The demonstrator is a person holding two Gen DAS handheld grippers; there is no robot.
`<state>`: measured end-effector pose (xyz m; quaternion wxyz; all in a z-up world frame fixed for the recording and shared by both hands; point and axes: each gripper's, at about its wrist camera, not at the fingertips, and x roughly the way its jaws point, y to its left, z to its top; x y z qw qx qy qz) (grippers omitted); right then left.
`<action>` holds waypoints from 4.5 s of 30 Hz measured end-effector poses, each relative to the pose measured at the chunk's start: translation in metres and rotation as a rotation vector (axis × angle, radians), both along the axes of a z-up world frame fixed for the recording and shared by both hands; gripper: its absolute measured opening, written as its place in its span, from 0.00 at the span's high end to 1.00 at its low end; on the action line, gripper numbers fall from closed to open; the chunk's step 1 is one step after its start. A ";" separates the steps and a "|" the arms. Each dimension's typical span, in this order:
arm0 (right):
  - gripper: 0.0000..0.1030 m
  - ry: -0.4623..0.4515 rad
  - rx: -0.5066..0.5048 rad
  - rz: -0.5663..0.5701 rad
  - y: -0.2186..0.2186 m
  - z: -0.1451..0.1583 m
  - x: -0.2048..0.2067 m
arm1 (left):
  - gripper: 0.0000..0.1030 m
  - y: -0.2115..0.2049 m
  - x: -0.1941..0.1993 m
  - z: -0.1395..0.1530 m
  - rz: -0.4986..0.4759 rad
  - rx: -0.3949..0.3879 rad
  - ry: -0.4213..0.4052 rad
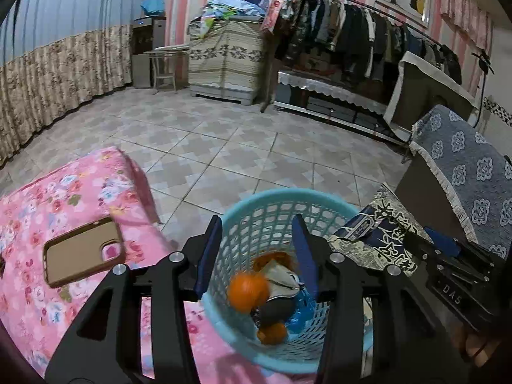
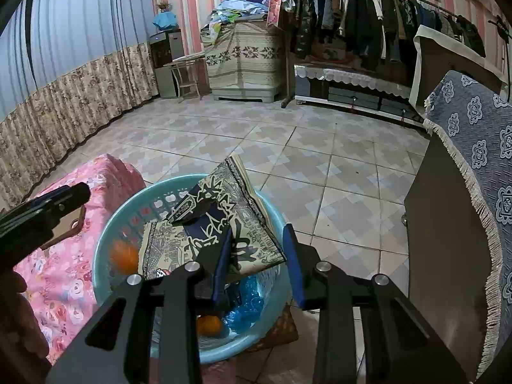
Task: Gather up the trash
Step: 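Carry the peel and packet to the basket while the left gripper releases the peel, then open the right gripper to drop the snack packet into the basket, then move both grippers back over the table toward the brown paper scrap, then grasp the orange plastic lid with the left gripper, then grasp the crumpled brown paper scrap with the right gripper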
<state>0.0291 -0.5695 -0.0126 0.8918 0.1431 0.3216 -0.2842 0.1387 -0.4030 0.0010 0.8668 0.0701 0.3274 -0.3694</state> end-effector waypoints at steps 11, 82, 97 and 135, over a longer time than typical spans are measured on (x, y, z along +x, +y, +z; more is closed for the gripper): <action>0.68 0.010 0.021 0.011 0.010 -0.008 0.012 | 0.17 0.038 0.000 0.020 0.103 0.030 -0.113; 0.10 -0.078 -0.054 0.496 0.325 0.001 0.232 | 0.05 0.466 0.175 -0.013 0.811 0.150 -0.047; 0.10 0.015 -0.030 0.492 0.325 -0.035 0.233 | 0.06 0.455 0.206 -0.069 0.793 0.187 0.150; 0.10 0.107 -0.027 0.648 0.441 -0.043 0.279 | 0.62 0.500 0.169 -0.035 0.802 0.186 0.068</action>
